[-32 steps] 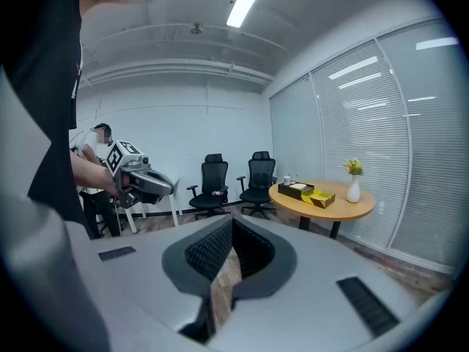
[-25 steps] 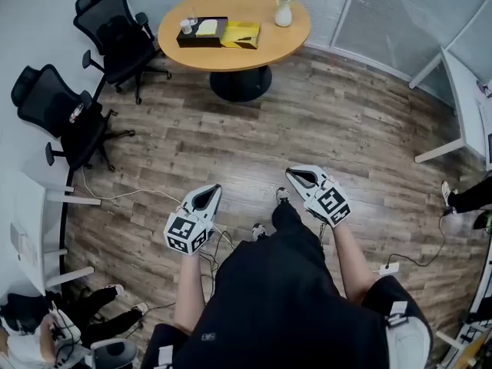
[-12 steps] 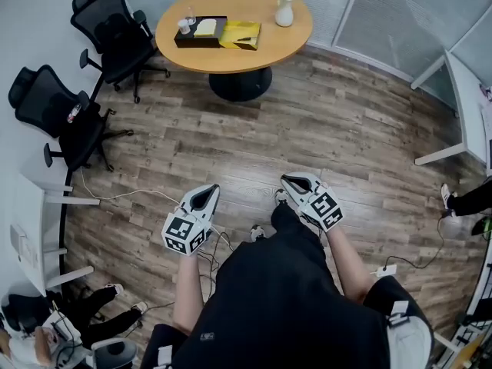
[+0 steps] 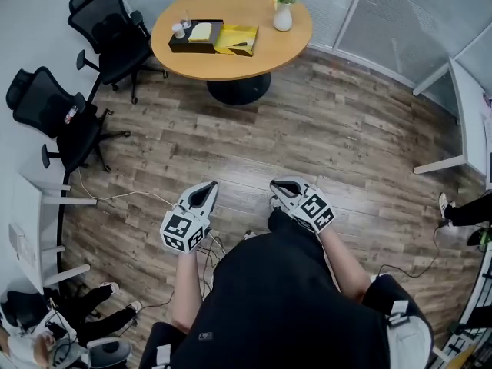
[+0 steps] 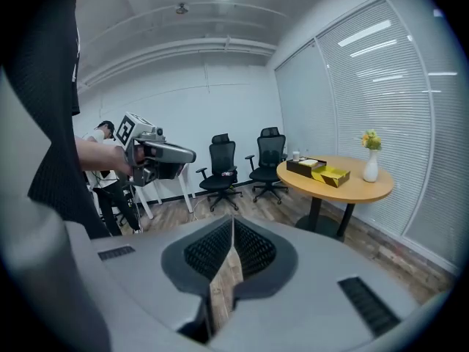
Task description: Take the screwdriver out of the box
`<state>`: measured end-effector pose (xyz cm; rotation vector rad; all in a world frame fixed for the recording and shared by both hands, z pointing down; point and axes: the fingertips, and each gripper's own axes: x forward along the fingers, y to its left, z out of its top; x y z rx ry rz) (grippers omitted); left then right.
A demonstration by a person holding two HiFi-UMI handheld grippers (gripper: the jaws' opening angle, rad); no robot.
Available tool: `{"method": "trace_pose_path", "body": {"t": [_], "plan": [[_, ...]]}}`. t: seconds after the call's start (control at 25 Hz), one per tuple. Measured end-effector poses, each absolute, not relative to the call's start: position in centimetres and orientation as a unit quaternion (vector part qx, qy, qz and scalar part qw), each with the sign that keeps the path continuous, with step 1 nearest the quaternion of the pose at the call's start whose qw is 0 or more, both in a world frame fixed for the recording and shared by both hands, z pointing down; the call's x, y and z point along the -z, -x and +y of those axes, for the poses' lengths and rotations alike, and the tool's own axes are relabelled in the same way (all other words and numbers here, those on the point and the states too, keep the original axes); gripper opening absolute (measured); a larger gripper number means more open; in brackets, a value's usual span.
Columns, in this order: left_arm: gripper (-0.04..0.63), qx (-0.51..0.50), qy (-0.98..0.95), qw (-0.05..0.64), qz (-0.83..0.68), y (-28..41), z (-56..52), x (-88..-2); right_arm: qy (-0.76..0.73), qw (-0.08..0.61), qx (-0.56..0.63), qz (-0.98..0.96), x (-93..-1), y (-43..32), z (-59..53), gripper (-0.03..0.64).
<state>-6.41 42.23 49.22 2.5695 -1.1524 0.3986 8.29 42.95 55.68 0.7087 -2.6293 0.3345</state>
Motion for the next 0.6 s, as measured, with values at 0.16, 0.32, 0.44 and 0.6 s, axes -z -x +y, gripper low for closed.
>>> {"method": "trace_pose_path", "body": {"t": [0.16, 0.32, 0.44, 0.6], "plan": [[0.006, -0.137, -0.890, 0.147, -0.410, 5.2, 40.1, -48.8, -0.245, 0.193, -0.126, -0.942, -55.8, -9.6, 40.5, 0.008], [0.006, -0.142, -0.884, 0.147, -0.420, 4.3, 38.6, -48.6, -0.247, 0.172, -0.152, -0.941, -55.9, -11.1, 38.0, 0.008], [0.006, -0.145, -0.878, 0.149, -0.430, 3.7, 37.7, -48.7, -0.242, 0.161, -0.159, -0.943, -56.0, -11.9, 36.6, 0.008], [0.006, -0.149, -0.873, 0.153, -0.439, 2.4, 36.5, -48.8, -0.228, 0.162, -0.164, -0.946, -56.4, -12.8, 35.3, 0.008]]}}
